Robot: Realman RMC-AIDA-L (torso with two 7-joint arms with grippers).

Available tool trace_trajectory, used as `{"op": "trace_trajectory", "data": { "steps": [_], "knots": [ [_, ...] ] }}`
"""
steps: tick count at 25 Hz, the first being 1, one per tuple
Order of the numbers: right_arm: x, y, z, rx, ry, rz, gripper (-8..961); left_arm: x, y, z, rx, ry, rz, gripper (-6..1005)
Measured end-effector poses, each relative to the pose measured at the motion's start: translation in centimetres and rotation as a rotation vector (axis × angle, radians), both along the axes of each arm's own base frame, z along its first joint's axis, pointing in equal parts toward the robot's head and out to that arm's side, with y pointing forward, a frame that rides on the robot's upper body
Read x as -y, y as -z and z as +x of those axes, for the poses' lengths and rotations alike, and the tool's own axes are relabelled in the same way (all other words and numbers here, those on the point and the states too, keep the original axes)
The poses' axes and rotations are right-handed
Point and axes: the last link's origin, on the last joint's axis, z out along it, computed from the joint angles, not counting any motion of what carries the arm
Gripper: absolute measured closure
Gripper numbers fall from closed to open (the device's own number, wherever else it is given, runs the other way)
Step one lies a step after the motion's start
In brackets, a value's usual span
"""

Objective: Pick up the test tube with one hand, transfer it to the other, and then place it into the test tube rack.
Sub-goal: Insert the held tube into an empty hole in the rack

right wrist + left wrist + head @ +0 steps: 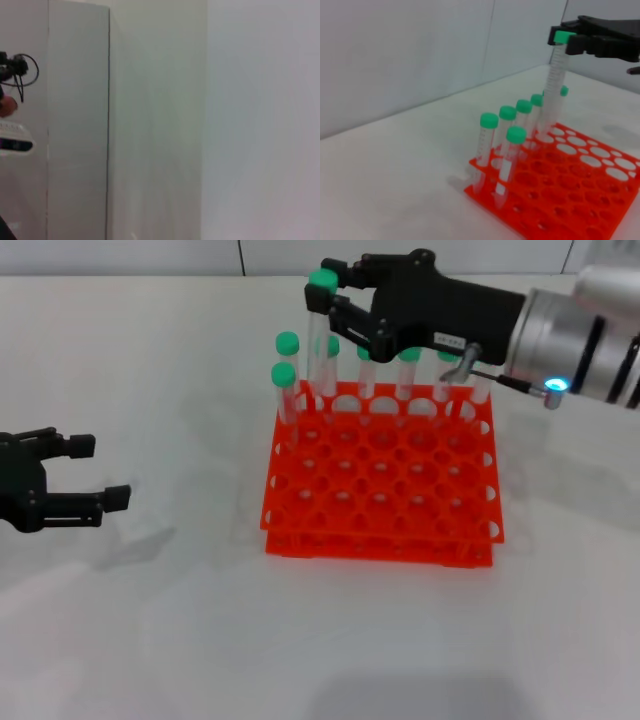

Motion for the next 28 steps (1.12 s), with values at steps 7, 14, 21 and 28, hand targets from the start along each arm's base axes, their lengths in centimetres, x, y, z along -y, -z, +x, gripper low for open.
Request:
{"op": "trace_trajectory", "data": {
  "steps": [7, 14, 21, 28],
  "knots": [
    [0.2, 0.8, 0.4, -0.012, 0.002, 0.045, 682, -0.4, 0.5, 0.2, -0.021, 0.013, -0.034, 106],
    [0.3, 0.9, 1.1, -0.010, 0.018, 0.047, 682, -0.5, 0.7, 0.4, -0.021, 0.027, -0.036, 106],
    [0.3, 1.5, 2.1, 0.000, 0.053, 0.031, 683, -0.5, 1.0, 0.4, -0.019, 0.029, -0.040, 106],
    [0.3, 2.1, 2.3, -0.005, 0.061, 0.036, 685, -0.5, 1.2, 0.5, -0.017, 0.036, -0.040, 106]
  ]
}}
